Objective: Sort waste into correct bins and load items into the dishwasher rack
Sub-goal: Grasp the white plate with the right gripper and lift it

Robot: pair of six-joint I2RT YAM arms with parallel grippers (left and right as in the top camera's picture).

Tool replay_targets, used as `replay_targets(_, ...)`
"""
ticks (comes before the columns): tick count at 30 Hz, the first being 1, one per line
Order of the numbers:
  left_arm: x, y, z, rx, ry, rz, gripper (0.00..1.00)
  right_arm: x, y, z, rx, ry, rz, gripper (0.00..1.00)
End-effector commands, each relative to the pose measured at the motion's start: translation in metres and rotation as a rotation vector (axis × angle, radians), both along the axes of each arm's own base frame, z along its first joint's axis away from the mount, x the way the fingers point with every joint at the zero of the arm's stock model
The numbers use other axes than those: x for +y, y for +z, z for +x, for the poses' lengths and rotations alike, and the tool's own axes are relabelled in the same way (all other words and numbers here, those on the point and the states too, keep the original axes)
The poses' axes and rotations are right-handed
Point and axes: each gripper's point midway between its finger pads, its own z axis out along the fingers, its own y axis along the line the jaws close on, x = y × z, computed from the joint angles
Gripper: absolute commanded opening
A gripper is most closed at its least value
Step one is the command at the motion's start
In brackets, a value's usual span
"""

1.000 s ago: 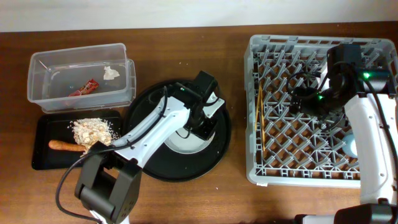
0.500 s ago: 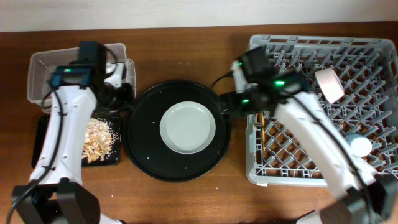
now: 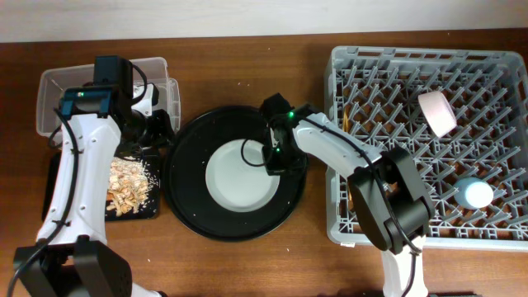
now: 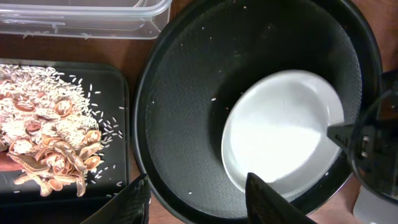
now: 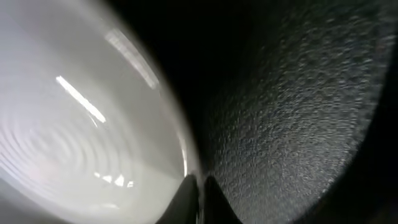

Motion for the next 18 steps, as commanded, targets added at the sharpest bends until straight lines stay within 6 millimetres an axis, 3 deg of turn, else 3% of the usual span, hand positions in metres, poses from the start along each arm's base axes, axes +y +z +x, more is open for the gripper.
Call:
replay_targets(1,-0.001,0.007,-0.001,-0.015,0.006,-0.009,0.49,-0.027,0.045,0.037,-0.105,-0.052,-0.021,0.04)
replay_targets(5,-0.001,0.007,-0.001,-0.016,0.006,-0.009,0.49,-0.089,0.149,0.072,-0.33,-0.081,-0.103,0.04)
replay_targets(7,-0.001,0.007,-0.001,-0.016,0.006,-0.009,0.49,-0.145,0.194,0.079,-0.472,-0.148,-0.281,0.04)
replay_targets(8,-0.002,0.007,0.0,-0.017,0.006,-0.009,0.49,-0.184,0.216,0.08,-0.543,-0.211,-0.445,0.04)
replay_targets(10,-0.002,0.007,0.0,-0.017,0.006,-0.009,0.49,-0.239,0.244,0.077,-0.616,-0.322,-0.718,0.04)
replay_targets(11,-0.002,0.007,0.0,-0.017,0.006,-0.009,0.49,-0.256,0.253,0.075,-0.64,-0.374,-0.816,0.04)
replay_targets(15,-0.001,0.007,0.0,-0.018,0.007,-0.009,0.49,-0.291,0.264,0.067,-0.71,-0.576,-0.99,0.04)
replay_targets(18,-0.001,0.007,0.0,-0.018,0.006,-0.009,0.49,-0.315,0.261,0.062,-0.719,-0.669,-1.089,0.04)
